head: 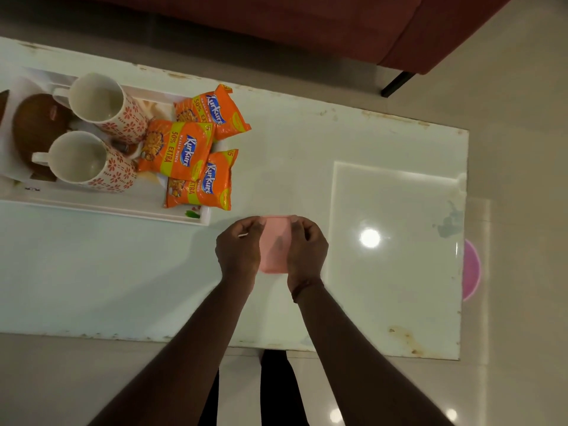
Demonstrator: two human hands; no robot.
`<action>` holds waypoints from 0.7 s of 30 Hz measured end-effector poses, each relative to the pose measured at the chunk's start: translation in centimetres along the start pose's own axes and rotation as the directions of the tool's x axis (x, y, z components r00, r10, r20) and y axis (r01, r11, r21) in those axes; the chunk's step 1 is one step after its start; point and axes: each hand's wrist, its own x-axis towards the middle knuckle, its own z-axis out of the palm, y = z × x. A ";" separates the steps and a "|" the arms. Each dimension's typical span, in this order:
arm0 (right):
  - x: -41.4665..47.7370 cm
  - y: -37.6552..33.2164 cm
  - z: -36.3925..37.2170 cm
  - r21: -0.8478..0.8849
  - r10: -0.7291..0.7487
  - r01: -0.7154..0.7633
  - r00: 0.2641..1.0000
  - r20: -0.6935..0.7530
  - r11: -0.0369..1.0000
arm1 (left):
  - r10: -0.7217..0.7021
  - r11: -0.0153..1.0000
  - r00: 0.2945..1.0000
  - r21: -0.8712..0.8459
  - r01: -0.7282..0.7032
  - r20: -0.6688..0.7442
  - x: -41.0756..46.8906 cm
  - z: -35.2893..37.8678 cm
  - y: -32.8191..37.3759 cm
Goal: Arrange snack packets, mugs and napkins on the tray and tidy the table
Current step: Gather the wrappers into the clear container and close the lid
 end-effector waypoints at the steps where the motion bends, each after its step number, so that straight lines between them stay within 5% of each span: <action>1: -0.1 -0.1 -0.2 0.020 0.036 -0.036 0.999 0.021 0.999 | 0.003 1.000 1.000 0.008 -0.003 -0.001 -0.2 -0.1 0.1; 8: -1.3 1.1 -4.2 0.020 0.130 -0.136 0.975 0.181 0.991 | -0.140 0.986 0.983 -0.070 0.148 0.116 -3.5 -2.2 -3.6; 21: -3.0 2.2 -4.6 -0.038 0.142 -0.140 0.988 0.056 0.989 | -0.169 0.982 0.961 -0.049 0.184 0.219 -3.6 -2.2 -4.8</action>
